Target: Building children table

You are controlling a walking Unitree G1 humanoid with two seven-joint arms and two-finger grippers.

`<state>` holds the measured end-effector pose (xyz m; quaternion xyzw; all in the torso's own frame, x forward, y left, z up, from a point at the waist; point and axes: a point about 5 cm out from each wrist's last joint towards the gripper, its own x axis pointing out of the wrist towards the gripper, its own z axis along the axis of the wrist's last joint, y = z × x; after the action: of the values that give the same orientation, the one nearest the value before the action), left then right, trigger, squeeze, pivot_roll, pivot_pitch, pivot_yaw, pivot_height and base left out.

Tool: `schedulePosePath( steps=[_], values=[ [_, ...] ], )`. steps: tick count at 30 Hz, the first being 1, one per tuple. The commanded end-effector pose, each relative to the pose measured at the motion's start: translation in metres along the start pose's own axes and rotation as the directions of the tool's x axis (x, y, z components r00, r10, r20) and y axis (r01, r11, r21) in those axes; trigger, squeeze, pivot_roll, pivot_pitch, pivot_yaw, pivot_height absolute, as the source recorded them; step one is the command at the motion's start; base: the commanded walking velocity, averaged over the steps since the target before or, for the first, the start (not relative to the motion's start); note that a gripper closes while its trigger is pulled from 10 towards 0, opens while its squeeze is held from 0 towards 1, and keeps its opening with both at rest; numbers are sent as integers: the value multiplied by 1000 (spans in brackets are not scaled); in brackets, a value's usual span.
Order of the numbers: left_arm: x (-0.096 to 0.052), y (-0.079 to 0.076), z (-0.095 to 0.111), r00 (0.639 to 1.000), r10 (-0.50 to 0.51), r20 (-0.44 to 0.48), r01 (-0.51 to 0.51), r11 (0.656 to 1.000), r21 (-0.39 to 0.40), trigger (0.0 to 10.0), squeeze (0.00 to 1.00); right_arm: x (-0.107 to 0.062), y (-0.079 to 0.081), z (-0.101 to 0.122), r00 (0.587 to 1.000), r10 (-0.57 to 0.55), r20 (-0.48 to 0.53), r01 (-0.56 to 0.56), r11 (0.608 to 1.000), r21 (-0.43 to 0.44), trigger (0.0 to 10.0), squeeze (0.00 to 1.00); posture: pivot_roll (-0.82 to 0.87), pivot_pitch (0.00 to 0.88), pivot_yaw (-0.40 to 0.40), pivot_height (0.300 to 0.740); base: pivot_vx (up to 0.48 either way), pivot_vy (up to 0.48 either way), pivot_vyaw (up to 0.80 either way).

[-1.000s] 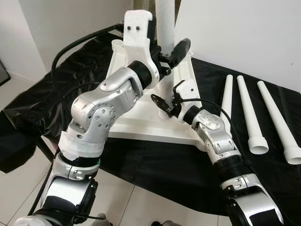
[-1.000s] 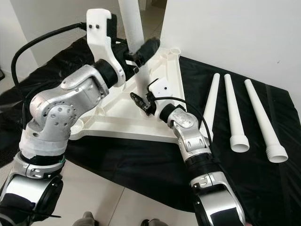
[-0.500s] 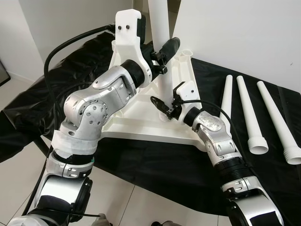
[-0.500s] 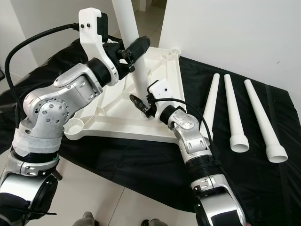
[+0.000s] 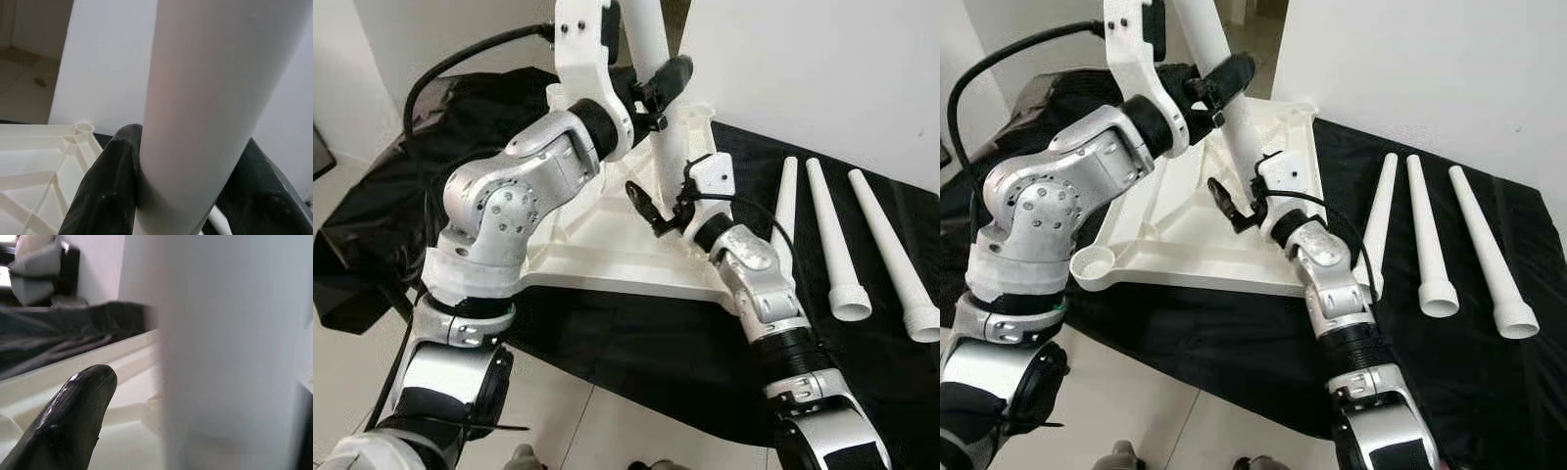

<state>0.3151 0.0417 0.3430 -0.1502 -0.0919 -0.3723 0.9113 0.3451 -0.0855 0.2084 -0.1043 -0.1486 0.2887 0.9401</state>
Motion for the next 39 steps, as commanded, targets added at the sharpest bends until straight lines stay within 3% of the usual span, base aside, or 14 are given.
schedulePosePath(
  steps=[1,5,9,12,16,24,39],
  values=[
    [5,-11,6,998,-56,22,55,998,39,10000,0,3,4,-2,1000,-12,-22,11,999,-51,10000,0,106,41,-83,740,0,0,0],
    [7,-10,8,999,-17,32,14,995,97,10000,0,7,7,-4,997,-68,-44,64,995,-77,10000,0,104,41,-88,740,0,0,0],
    [13,-19,9,999,9,51,-18,983,183,10000,0,11,11,-9,983,-168,-80,155,977,-145,10000,0,107,42,-89,740,0,0,0],
    [14,-23,9,998,11,58,-21,982,190,10000,0,12,12,-10,976,-197,-88,184,973,-143,10000,0,110,41,-93,740,0,0,0],
    [17,-30,6,998,8,66,-22,976,217,10000,0,13,6,-11,938,-325,-124,313,944,-103,10000,0,116,36,-92,740,0,0,0],
    [20,-38,1,998,-8,70,-9,972,236,10000,0,15,7,-2,911,-400,-102,398,916,-48,10000,0,115,27,-93,740,0,0,0],
    [22,-42,-3,997,-6,82,-16,963,269,10000,0,15,1,13,889,-454,-62,453,891,-31,10000,0,115,17,-96,740,0,0,0]
  ],
)
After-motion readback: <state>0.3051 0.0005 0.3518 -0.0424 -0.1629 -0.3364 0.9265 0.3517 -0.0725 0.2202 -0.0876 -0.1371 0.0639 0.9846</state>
